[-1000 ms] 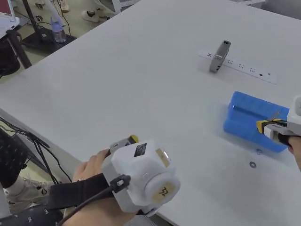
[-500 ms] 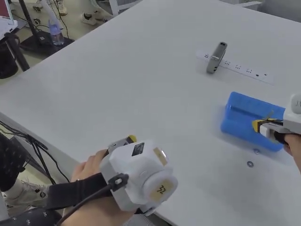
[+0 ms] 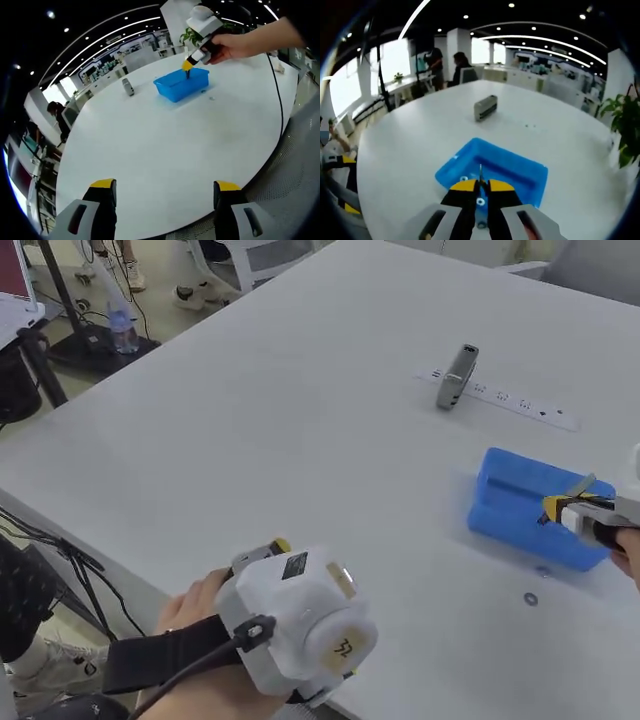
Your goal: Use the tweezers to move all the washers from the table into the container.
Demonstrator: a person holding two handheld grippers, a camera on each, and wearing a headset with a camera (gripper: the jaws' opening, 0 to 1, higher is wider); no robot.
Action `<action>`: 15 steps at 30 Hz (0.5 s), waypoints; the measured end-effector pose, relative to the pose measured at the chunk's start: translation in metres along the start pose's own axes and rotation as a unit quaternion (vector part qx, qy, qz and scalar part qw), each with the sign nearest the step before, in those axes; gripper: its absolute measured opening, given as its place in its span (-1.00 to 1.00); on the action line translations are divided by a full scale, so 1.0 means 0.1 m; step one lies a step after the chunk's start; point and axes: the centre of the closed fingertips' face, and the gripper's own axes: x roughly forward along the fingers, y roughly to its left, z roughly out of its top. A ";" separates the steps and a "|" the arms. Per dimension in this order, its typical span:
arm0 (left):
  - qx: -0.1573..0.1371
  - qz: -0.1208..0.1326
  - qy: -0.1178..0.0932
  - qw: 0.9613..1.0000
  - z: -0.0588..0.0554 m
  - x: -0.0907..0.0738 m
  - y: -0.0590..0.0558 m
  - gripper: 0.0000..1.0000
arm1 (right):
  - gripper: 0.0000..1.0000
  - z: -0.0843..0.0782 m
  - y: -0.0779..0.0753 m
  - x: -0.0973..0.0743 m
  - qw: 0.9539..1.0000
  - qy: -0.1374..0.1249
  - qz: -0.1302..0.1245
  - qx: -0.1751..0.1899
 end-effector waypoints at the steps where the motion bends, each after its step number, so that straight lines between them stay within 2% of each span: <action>1: 0.000 0.000 0.000 1.000 0.00 0.00 0.00 0.61 | -0.93 0.04 0.00 -0.05 1.000 -0.007 0.001 0.003; 2: 0.000 0.000 0.000 1.000 0.00 0.00 0.00 0.62 | -0.93 0.09 0.01 -0.10 1.000 -0.014 0.002 0.003; 7: 0.003 -0.001 0.001 1.000 0.00 0.00 0.00 0.61 | -0.93 0.15 0.08 -0.28 0.999 -0.034 0.015 0.001; 15: 0.002 0.000 0.001 1.000 0.00 -0.01 0.00 0.60 | -0.93 0.15 0.17 -0.52 0.999 -0.037 0.022 -0.029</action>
